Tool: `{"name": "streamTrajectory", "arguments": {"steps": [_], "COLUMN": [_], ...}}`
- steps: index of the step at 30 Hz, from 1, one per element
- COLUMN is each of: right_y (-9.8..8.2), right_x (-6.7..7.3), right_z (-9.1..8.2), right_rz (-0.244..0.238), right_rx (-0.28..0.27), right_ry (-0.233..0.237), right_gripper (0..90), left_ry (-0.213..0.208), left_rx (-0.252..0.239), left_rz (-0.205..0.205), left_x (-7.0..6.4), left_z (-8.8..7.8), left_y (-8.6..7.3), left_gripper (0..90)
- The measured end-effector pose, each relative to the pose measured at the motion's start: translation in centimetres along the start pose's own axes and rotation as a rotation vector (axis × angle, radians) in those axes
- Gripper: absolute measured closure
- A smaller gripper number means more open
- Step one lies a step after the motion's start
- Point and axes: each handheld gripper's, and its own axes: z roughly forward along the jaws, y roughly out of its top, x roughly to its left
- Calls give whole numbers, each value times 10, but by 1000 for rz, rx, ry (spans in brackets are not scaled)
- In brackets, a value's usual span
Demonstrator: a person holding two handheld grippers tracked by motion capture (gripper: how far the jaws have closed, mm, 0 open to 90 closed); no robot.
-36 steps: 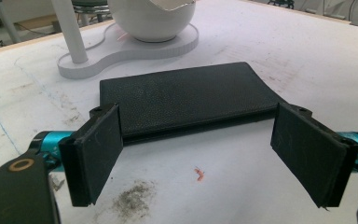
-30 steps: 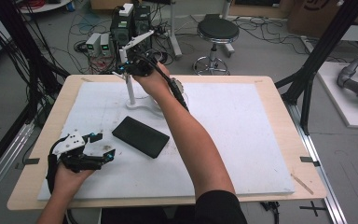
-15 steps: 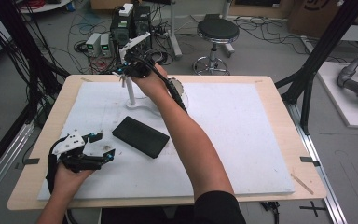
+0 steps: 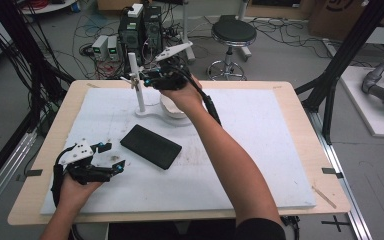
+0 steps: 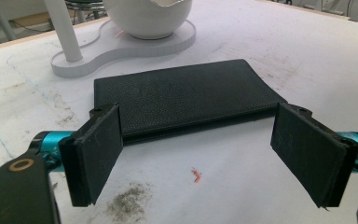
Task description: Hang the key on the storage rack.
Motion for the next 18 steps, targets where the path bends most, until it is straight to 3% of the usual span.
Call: {"name": "streamTrajectory", "arguments": {"steps": [4,9,12,14,18], "right_y": [-15,-48,-57,-70,-92], "right_x": [-5,-16,-18,-15,-13], "right_z": [-20,-67,-82,-101,-129], "right_rz": [27,90,112,109,131], "right_rx": [-1,-2,12,-35,-51], "right_ry": [1,-26,-36,-58,-83], "right_gripper": [575,455,415,414,402], "left_ry": [4,-1,-6,-8,-20], "left_rx": [-3,-6,-1,-4,3], "left_rz": [-2,-5,1,1,4], "left_x": [-1,-1,-1,-1,-2], "left_z": [0,3,5,8,14], "left_y": [1,1,2,4,5], "left_gripper": [166,166,166,166,166]}}
